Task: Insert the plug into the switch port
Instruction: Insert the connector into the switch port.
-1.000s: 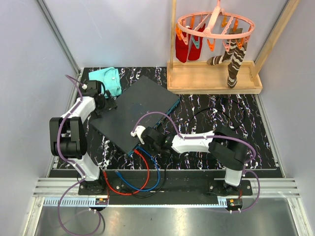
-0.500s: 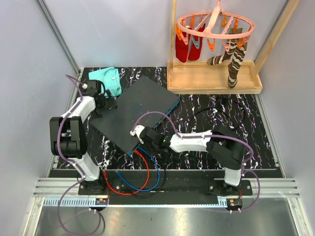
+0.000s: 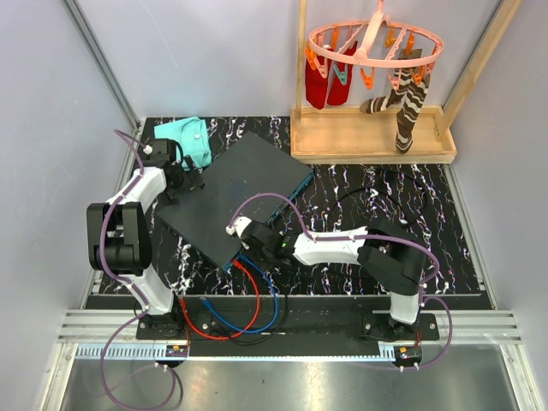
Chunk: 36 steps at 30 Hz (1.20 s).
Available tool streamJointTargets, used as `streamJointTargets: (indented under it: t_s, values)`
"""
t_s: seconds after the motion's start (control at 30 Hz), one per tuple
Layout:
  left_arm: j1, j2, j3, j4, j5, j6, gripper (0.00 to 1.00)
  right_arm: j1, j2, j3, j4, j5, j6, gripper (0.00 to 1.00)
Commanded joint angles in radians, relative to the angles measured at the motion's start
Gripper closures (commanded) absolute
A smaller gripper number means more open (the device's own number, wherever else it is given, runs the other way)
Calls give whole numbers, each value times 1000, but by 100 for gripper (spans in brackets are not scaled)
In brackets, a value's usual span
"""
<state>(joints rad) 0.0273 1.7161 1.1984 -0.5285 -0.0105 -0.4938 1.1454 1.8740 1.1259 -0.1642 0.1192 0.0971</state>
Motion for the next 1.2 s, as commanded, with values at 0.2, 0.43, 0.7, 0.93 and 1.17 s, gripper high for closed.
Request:
streamJointTargets:
  t_s: [0.2,0.43,0.7,0.93,1.17]
  values:
    - [-3,60,36,4,86,23,1,8,-12,68,77,-1,-43,100]
    - [-12,109,55,-16,101,37,1,5,-7,68,198,-58,-56,100]
    - [-23,114,59,-24,106,41,1,-15,11,-1,377,-79,-10,100]
    - [-21,86,61,-30,84,49,1,-33,-38,-77,382,-92,7,93]
    - [-6,57,69,-31,49,52,1,-35,-90,-132,328,-144,38,73]
